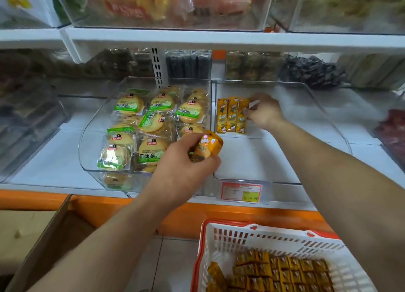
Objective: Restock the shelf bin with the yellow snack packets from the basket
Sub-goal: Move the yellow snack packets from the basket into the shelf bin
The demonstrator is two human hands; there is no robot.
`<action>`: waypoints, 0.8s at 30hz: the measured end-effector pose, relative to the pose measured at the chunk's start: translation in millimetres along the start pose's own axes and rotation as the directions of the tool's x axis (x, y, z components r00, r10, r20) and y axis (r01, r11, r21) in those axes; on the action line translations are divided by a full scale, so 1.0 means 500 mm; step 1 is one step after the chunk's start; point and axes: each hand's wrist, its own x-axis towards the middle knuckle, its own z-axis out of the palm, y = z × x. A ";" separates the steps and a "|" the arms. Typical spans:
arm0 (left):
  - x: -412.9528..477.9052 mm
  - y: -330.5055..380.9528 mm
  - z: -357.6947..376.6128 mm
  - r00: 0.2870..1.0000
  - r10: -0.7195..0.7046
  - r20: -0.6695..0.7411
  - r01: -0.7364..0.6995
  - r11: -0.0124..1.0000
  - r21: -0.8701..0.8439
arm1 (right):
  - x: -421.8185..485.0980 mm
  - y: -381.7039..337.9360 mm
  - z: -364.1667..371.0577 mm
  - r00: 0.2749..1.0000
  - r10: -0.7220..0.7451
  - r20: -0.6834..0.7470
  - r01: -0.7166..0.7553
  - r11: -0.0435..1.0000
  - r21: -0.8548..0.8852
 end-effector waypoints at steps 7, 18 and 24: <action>-0.008 0.008 0.001 0.998 0.042 -0.052 -0.039 0.997 0.067 | -0.068 -0.020 -0.063 0.997 0.078 -0.012 -0.077 0.994 0.079; -0.059 0.079 0.074 0.992 0.121 0.046 -0.125 0.985 0.118 | -0.462 -0.099 -0.221 0.936 -0.160 0.314 -0.086 0.761 0.643; -0.084 0.100 0.100 0.992 0.106 0.076 -0.107 0.994 0.018 | -0.488 -0.078 -0.257 0.968 -0.117 0.221 -0.076 0.705 0.706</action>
